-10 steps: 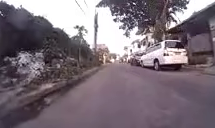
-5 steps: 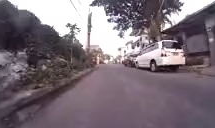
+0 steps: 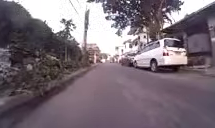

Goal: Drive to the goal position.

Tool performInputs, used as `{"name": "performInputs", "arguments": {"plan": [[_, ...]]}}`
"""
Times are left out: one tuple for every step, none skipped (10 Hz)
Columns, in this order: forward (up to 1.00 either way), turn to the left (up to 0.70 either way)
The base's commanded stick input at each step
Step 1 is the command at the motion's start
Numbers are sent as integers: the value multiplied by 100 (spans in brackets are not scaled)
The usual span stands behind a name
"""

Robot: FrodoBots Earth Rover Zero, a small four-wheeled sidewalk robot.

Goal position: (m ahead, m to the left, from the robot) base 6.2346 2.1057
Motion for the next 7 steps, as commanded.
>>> {"name": "performInputs", "arguments": {"plan": [[100,0],[100,0],[100,0],[100,0],[100,0],[100,0],[100,0]]}}
